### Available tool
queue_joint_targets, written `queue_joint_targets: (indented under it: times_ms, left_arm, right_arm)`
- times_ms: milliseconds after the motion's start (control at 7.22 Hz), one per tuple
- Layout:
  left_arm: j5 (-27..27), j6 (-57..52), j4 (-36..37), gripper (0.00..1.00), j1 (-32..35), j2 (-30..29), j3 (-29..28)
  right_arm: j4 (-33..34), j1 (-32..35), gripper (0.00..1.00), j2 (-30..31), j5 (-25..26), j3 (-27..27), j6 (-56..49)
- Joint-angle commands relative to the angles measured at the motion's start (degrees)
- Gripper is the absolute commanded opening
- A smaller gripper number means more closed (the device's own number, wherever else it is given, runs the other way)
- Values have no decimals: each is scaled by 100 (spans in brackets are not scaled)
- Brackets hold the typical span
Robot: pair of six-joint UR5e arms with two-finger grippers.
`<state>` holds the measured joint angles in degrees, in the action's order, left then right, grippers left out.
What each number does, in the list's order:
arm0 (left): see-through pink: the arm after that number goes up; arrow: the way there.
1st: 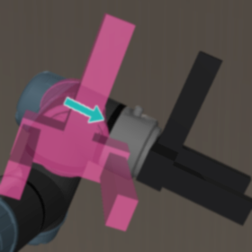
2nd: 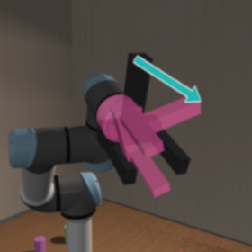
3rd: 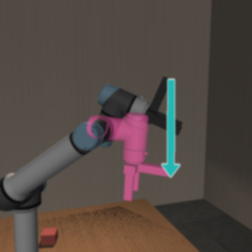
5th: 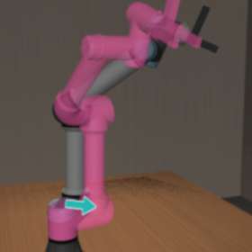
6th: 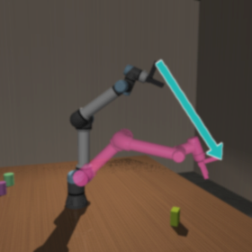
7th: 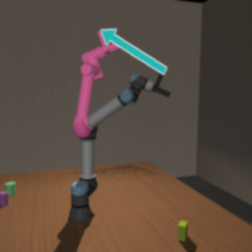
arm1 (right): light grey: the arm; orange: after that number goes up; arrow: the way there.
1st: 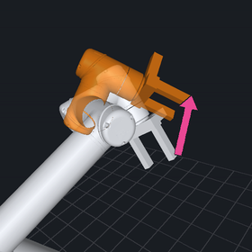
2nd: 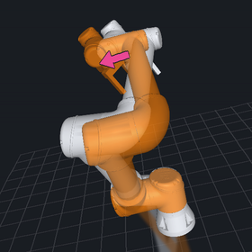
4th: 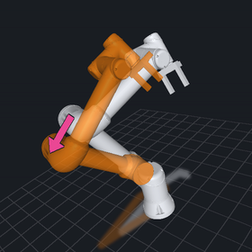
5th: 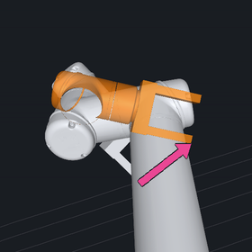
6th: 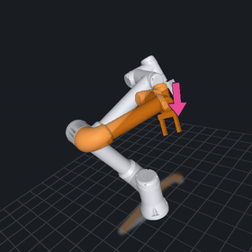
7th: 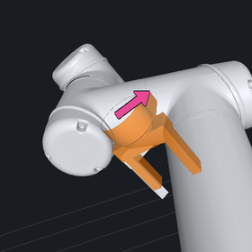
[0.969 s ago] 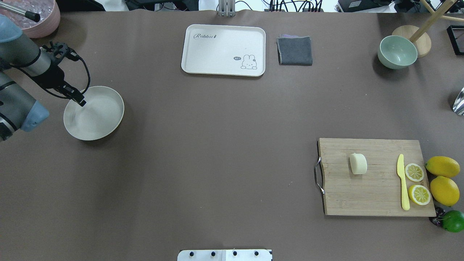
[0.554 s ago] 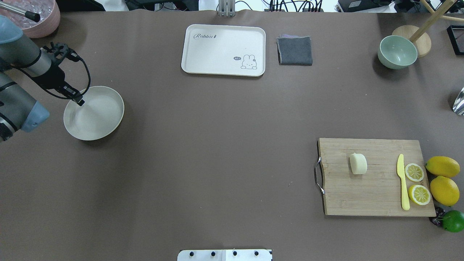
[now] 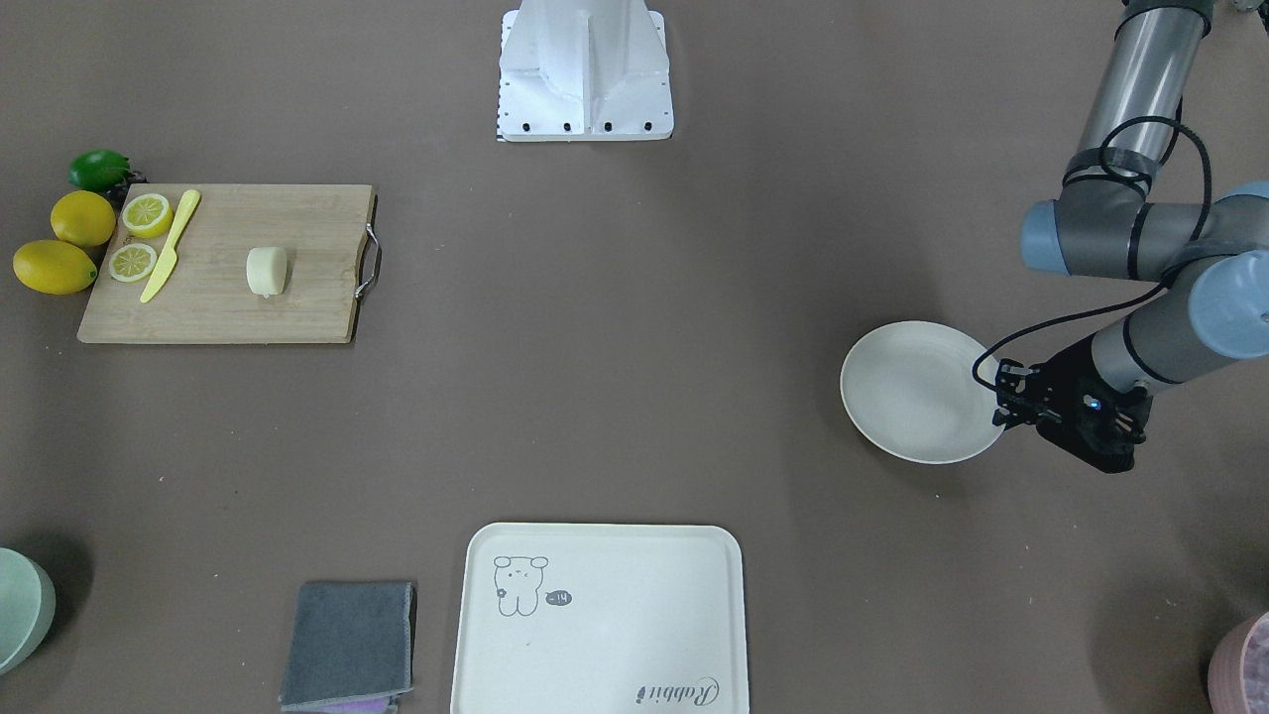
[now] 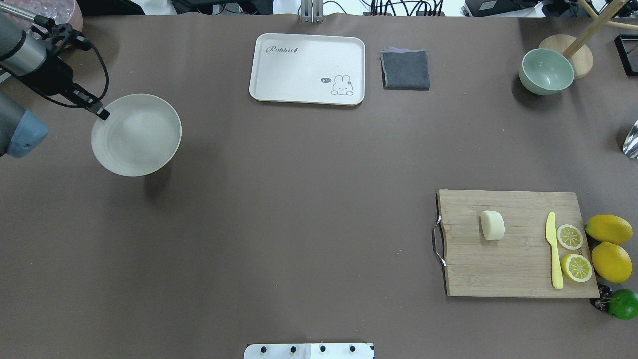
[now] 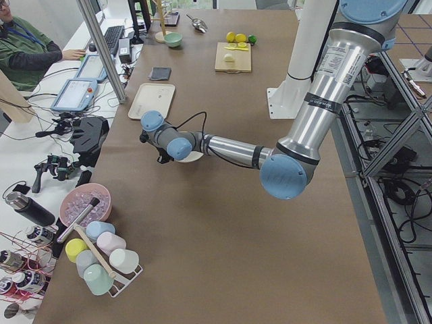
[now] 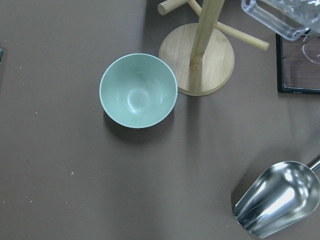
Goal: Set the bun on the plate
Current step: 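Push the cream plate with the left gripper toward the table centre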
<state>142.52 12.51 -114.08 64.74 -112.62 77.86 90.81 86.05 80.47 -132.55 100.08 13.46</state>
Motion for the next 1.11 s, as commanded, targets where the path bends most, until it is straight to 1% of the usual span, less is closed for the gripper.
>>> queue_joint_targets:
  times_ms: [0,138,277,554,692,831,969]
  left_arm:
    - [250,1082,-18,0,40,-319,386]
    - [215,1653,-18,0,-100,-504,544]
    - [-150,2068,-27,0,-406,-715,607]
    - [-382,2676,-97,0,-829,-1084,686]
    - [-765,2983,-219,0,-1144,-1104,791]
    - [-1126,3273,-499,0,-1539,-1069,835]
    - [-1364,3502,-728,0,-1891,-1034,836]
  right_arm:
    - [7,0,100,4,-16,-32,7]
    - [7,0,100,-5,-77,-50,8]
    - [-1,-131,100,-83,-147,-93,8]
    - [7,-237,100,-101,-183,-182,8]
    - [7,-298,100,-110,-183,-164,8]
    - [-1,-386,100,-128,-174,-164,8]
    - [-1,-387,100,-128,-174,-138,8]
